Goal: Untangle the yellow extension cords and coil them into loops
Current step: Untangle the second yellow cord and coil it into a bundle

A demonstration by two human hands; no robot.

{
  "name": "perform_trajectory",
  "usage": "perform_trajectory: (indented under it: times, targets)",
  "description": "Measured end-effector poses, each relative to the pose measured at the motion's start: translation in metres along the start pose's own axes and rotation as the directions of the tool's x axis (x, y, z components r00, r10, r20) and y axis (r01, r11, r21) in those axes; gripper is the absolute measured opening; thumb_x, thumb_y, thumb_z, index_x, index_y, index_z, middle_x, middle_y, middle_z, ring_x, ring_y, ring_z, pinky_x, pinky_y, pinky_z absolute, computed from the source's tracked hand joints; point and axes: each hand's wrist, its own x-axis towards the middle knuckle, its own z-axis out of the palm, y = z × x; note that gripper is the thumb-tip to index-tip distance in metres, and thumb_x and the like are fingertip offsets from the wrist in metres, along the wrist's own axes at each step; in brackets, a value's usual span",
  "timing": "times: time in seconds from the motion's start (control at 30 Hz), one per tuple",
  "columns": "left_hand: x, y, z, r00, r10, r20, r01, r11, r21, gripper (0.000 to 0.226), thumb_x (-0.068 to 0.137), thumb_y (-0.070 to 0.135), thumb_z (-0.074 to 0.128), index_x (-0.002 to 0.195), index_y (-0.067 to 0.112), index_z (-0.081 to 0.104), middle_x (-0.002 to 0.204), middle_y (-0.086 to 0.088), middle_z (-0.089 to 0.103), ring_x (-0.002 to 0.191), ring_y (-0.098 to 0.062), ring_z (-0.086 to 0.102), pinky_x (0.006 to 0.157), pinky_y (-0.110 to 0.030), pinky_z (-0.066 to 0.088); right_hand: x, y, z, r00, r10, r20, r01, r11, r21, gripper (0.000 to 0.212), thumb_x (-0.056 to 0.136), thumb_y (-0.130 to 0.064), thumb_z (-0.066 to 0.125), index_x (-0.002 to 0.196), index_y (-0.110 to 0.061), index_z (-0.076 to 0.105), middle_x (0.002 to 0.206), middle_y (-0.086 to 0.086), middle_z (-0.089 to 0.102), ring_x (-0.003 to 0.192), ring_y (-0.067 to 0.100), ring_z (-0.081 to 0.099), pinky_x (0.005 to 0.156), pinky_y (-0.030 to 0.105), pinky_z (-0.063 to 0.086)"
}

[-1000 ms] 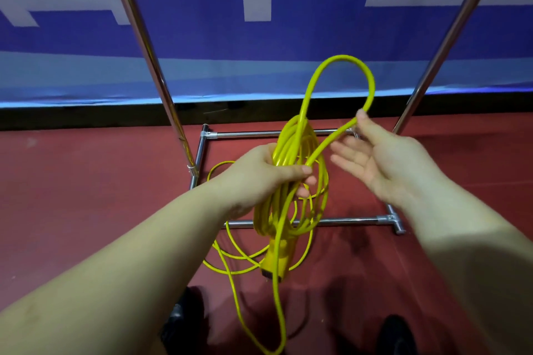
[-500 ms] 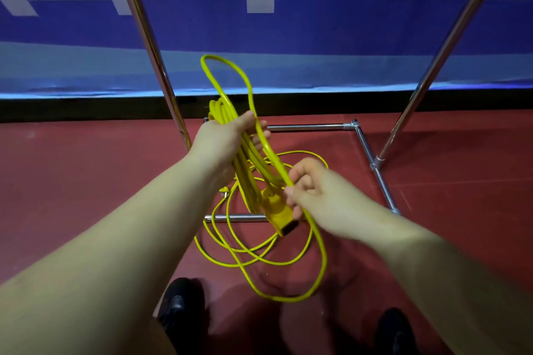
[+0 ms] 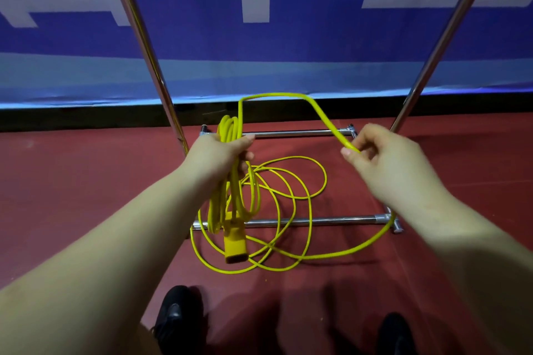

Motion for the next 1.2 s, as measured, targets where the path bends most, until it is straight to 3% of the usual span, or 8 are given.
perform_trajectory:
  times: [0.17,0.3,0.37,0.47,0.6,0.73,1.0,1.2]
  targets:
    - [-0.004,0.006,0.005,1.0,0.027,0.014,-0.026,0.998,-0.057,0.021,0.092,0.023,0.059,0.101,0.004,0.058,0.07,-0.005,0.069,0.043,-0.008,0.058,0.04,-0.019,0.047,-0.007,-0.002,0.003,0.891,-0.042,0.452,0.146,0.97,-0.196,0.02,0.086,-0.031,0.062,0.07,-0.023,0.052,0.061,-0.007,0.049,0.064,0.014,0.048,0.063,0.028,0.04]
    - [-0.009,0.006,0.011,0.989,0.076,0.129,-0.077,0.997,-0.004,0.014,0.093,0.02,0.057,0.099,0.006,0.057,0.077,-0.009,0.071,0.059,-0.016,0.068,0.053,-0.026,0.054,-0.01,-0.013,-0.005,0.73,-0.154,0.666,0.173,0.984,0.037,0.017,0.087,-0.029,0.061,0.071,-0.024,0.058,0.059,-0.008,0.046,0.057,0.005,0.041,0.058,0.022,0.036]
    - [-0.013,0.006,0.015,0.971,0.111,0.213,-0.125,0.991,0.054,0.01,0.092,0.021,0.058,0.09,0.01,0.059,0.078,-0.007,0.073,0.066,-0.017,0.07,0.061,-0.029,0.056,-0.009,-0.021,-0.011,0.72,-0.257,0.645,0.074,0.952,0.297,0.018,0.088,-0.027,0.061,0.07,-0.025,0.062,0.057,-0.01,0.046,0.054,0.002,0.038,0.054,0.016,0.033]
    - [-0.024,0.008,0.023,0.925,0.134,0.355,-0.2,0.967,0.156,0.022,0.089,0.027,0.06,0.091,0.006,0.065,0.081,-0.011,0.074,0.075,-0.022,0.069,0.073,-0.036,0.056,-0.003,-0.024,-0.013,0.826,-0.223,0.517,-0.125,0.822,0.555,0.023,0.08,-0.043,0.06,0.069,-0.024,0.069,0.058,0.004,0.039,0.056,0.019,0.034,0.053,0.026,0.029]
    - [-0.036,0.01,0.035,0.875,0.032,0.484,-0.056,0.998,0.035,0.028,0.089,0.034,0.054,0.095,0.007,0.058,0.07,-0.008,0.07,0.061,-0.018,0.067,0.065,-0.035,0.056,0.003,-0.022,-0.008,0.958,-0.068,0.279,-0.085,0.86,0.503,0.029,0.079,-0.043,0.061,0.066,-0.019,0.067,0.042,-0.011,0.04,0.042,0.004,0.034,0.049,0.017,0.025]
    - [-0.042,0.013,0.042,0.88,-0.01,0.475,0.03,0.999,-0.035,0.029,0.09,0.038,0.05,0.084,0.01,0.054,0.055,-0.001,0.059,0.046,-0.013,0.057,0.052,-0.029,0.052,0.008,-0.015,-0.008,0.986,0.021,0.168,-0.092,0.9,0.425,0.036,0.074,-0.044,0.07,0.068,-0.009,0.062,0.05,-0.005,0.041,0.039,0.004,0.029,0.04,0.013,0.021]
    - [-0.047,0.015,0.049,0.853,-0.006,0.521,0.068,0.993,-0.101,0.03,0.091,0.034,0.05,0.07,0.012,0.05,0.048,0.001,0.049,0.039,-0.012,0.045,0.047,-0.024,0.044,0.004,-0.013,0.001,0.958,-0.029,0.287,-0.107,0.888,0.447,0.028,0.069,-0.029,0.078,0.063,-0.016,0.053,0.036,-0.013,0.037,0.036,0.002,0.03,0.038,0.012,0.021]
    - [-0.032,0.02,0.04,0.919,0.033,0.394,0.056,0.976,-0.211,0.033,0.094,0.03,0.05,0.065,0.015,0.044,0.045,0.003,0.04,0.036,-0.009,0.037,0.048,-0.024,0.038,0.001,-0.006,0.002,0.83,0.016,0.557,-0.298,0.858,0.419,0.017,0.09,-0.03,0.054,0.086,-0.014,0.058,0.074,0.001,0.065,0.064,0.013,0.06,0.059,0.018,0.042]
